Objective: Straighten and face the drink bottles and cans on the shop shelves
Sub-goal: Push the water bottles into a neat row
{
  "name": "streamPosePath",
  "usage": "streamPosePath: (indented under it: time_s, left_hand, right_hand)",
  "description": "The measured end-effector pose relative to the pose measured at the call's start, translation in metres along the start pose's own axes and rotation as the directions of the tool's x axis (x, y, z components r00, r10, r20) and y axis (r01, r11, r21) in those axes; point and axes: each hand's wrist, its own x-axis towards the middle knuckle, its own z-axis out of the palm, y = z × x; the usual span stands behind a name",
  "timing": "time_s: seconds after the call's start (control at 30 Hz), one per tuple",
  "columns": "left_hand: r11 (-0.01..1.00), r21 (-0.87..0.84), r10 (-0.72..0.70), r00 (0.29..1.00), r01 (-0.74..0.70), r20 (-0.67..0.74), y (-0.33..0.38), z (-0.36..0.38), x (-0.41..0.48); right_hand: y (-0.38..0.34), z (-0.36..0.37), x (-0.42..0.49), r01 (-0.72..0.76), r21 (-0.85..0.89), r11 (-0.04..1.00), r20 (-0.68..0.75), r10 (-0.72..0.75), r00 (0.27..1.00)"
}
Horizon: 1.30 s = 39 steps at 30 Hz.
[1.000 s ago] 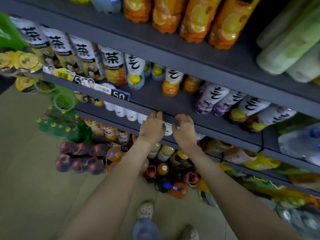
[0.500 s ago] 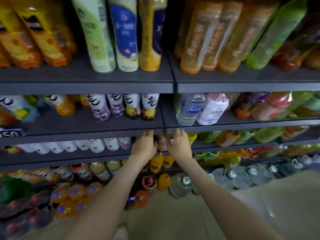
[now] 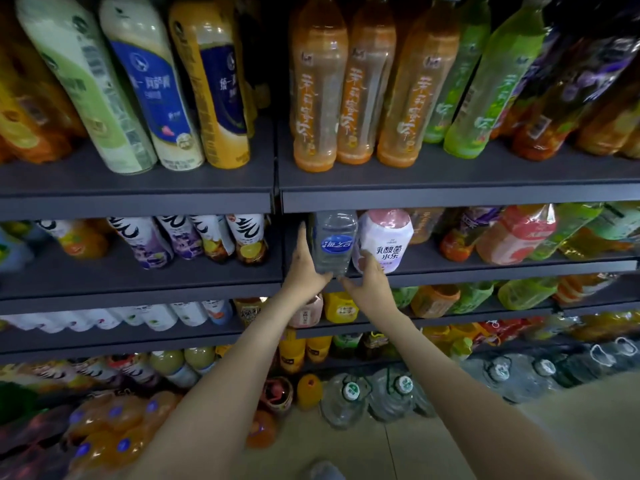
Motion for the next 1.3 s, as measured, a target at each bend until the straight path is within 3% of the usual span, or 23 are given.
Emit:
streamPosePath:
  time_s: [0.13,0.2,0.33,0.47,0.6,0.7,0.8,0.87,0.97,1.3]
  left_hand:
    - [0.982,-0.187,0.033,0.987,-0.003,0.154,0.001,-0.006,0.021]
    - [0.981,-0.192,0.019,0.976,0.024,0.219,-0.005,-0.009,0.030]
    - [0.993,-0.101,-0.036,0.976,0.059,0.213,-0.016,-0.012,0.040]
    - [0.992,-0.121,-0.009,0.994,0.022,0.107,-0.017,-0.011,0.028]
    - [0.983,-0.184,0.024,0.999,-0.018,0.031,-0.018,-0.004,-0.014]
    - [0.981,-0.183,0.040,0.992,-0.061,-0.117,-0.015,0.018,-0.044]
    - [0.989,-0.105,0.073,0.955,-0.107,-0.287,-0.011,0.058,-0.071]
    - [0.987,-0.073,0.114,0.941,-0.144,-0.318,-0.004,0.092,-0.086]
    - [0.975,0.039,0.222,0.942,-0.219,-0.250,0.014,0.151,-0.104]
    - [0.951,0.135,0.274,0.960,-0.278,0.050,0.089,0.343,-0.128]
  right_hand:
    - [-0.008,0.017,0.016,0.007,0.094,0.996,-0.038,-0.003,0.999]
    - [-0.009,0.021,0.024,-0.010,0.107,0.994,-0.048,0.015,0.999]
    - [-0.024,0.028,0.038,-0.041,0.242,0.969,-0.110,0.069,0.991]
    - [-0.042,0.036,0.041,-0.132,0.379,0.916,-0.208,0.223,0.953]
    - [-0.034,0.030,0.012,-0.139,0.368,0.919,-0.168,0.212,0.963]
    - [-0.023,0.008,-0.017,-0.136,0.448,0.884,-0.127,0.213,0.969]
    - [-0.003,-0.025,-0.044,-0.129,0.453,0.882,-0.074,0.181,0.981]
    - [0.016,-0.056,-0.062,-0.129,0.436,0.891,-0.045,0.164,0.985]
    - [0.052,-0.110,-0.087,-0.135,0.424,0.896,-0.049,0.171,0.984]
    - [0.195,-0.278,-0.141,-0.214,0.419,0.883,-0.204,0.320,0.925]
